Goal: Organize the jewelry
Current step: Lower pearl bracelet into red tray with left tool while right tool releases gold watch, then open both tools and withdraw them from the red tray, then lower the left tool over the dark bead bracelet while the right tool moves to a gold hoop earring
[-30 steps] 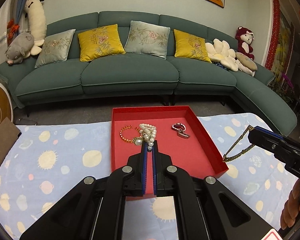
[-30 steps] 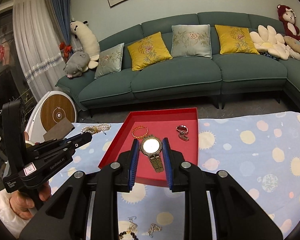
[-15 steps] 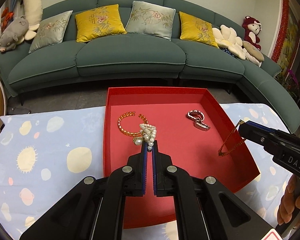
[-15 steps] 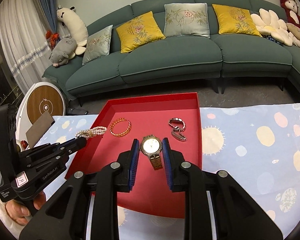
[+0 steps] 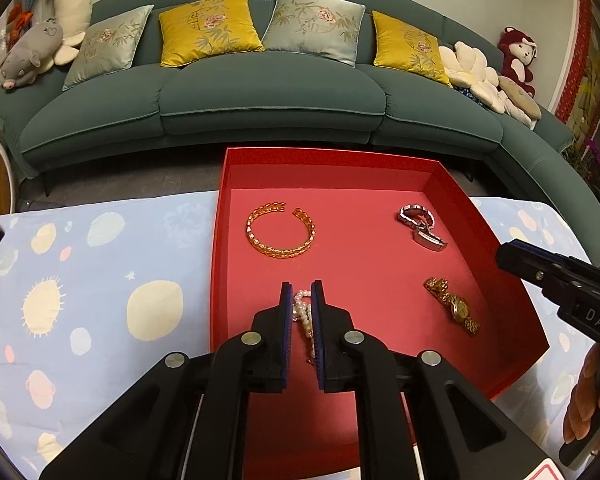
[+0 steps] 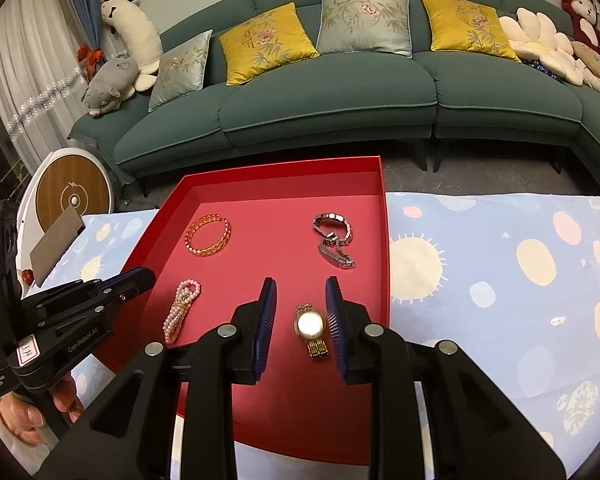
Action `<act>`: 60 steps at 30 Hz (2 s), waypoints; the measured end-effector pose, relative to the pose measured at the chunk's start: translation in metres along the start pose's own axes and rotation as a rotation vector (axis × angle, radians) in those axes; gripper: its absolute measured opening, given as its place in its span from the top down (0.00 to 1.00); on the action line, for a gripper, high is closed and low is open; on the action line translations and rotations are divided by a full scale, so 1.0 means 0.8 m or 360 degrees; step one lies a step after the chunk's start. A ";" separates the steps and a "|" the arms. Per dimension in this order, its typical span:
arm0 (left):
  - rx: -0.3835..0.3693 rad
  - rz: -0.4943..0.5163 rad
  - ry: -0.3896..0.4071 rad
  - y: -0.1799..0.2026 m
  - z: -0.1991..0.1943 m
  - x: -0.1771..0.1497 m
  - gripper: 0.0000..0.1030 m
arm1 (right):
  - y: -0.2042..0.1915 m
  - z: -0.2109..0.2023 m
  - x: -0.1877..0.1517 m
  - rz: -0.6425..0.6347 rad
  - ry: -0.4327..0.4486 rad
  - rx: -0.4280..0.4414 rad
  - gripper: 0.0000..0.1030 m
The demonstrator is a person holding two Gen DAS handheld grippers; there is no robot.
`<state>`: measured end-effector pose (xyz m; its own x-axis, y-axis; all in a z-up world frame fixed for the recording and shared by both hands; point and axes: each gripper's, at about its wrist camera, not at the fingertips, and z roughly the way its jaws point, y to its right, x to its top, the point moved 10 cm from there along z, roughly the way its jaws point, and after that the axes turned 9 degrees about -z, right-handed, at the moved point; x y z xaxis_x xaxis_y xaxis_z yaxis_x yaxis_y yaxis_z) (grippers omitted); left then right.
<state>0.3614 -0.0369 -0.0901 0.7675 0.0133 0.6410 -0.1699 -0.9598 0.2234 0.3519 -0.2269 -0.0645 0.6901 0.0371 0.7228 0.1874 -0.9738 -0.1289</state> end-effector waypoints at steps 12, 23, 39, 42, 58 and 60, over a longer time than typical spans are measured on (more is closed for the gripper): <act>0.0019 -0.0076 0.0234 -0.005 -0.123 0.036 0.59 | -0.002 -0.147 0.051 0.0020 0.0339 -0.0028 0.61; 0.0050 -0.0008 0.0221 0.025 -0.219 -0.073 0.39 | -0.010 -0.265 -0.053 0.0004 0.0367 -0.0092 0.59; 0.0051 -0.0050 -0.0093 0.045 -0.178 -0.239 0.39 | -0.053 -0.216 -0.238 -0.0063 -0.0086 -0.0086 0.59; 0.0033 -0.0050 -0.0145 0.047 -0.165 -0.254 0.39 | -0.058 -0.212 -0.246 -0.0059 -0.0105 -0.0073 0.59; 0.0051 0.0041 -0.0176 0.061 -0.132 -0.278 0.62 | -0.047 -0.211 -0.248 0.0007 -0.0108 -0.0069 0.59; 0.0054 0.0064 -0.0158 0.061 -0.132 -0.278 0.72 | -0.046 -0.212 -0.247 0.0017 -0.0104 -0.0068 0.59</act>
<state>0.1171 -0.0574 -0.1439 0.8181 -0.0516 0.5727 -0.1821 -0.9679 0.1730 0.0903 -0.2367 -0.0876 0.7364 0.0402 0.6754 0.1508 -0.9829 -0.1059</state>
